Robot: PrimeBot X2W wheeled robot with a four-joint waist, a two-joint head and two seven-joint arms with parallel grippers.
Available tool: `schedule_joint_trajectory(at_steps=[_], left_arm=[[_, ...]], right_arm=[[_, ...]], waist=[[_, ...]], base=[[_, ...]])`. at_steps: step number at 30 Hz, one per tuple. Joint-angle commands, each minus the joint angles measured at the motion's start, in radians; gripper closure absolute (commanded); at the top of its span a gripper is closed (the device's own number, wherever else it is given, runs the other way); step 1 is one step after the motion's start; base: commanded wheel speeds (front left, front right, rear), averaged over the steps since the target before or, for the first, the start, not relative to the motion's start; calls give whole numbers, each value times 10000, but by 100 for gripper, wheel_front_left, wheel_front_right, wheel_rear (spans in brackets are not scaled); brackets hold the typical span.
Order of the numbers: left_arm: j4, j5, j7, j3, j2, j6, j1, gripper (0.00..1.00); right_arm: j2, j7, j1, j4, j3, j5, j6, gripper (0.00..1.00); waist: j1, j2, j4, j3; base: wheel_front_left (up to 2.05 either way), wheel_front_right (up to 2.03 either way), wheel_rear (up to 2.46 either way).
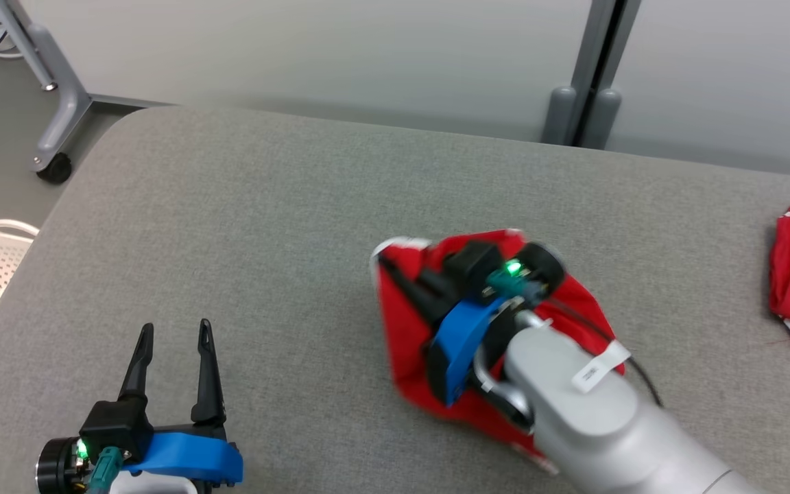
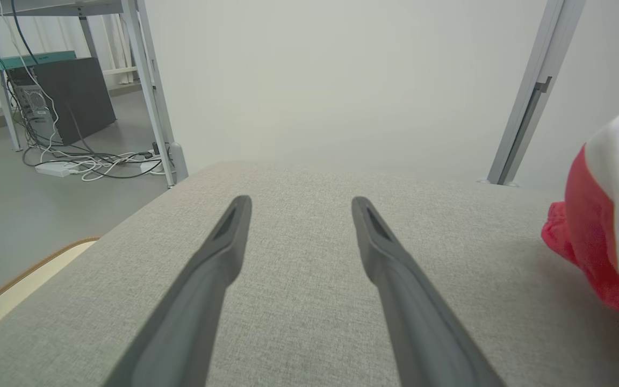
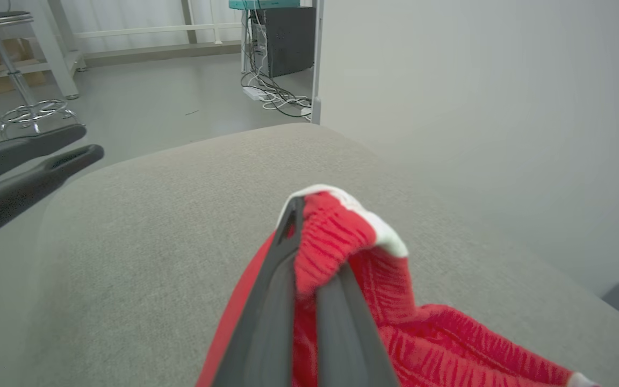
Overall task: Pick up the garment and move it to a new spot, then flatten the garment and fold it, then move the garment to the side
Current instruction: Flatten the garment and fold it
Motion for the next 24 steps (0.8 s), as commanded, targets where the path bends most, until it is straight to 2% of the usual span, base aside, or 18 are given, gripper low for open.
schedule_joint_trajectory(at_steps=[1,7,9,10,17,24], left_arm=[[20,-34,-40,39,-22,-17,-158,0],[85,-111,-40,-36,-35,24,-237,0],[94,-152,-38,-29,-39,58,-269,0],[100,-164,-40,-22,-41,64,-280,0],[73,-115,-38,107,-42,97,-187,0],[-5,-59,-34,314,-42,64,-71,0]], right_arm=[[-39,33,165,-123,283,153,2,100],[-44,301,664,-1024,2805,1150,2,100],[-38,344,813,-1048,3359,1287,2,22],[-41,366,854,-983,3527,1347,2,0],[-28,-135,827,-533,3392,1326,2,0],[-35,-535,806,-278,2150,882,2,0]], waist=[[1,1,96,77],[1,1,241,191],[1,1,212,217],[1,1,177,218],[1,1,-360,191],[1,1,-940,133]], base=[[0,0,0],[0,0,0],[0,0,0],[0,0,0],[0,0,0],[0,0,0]])
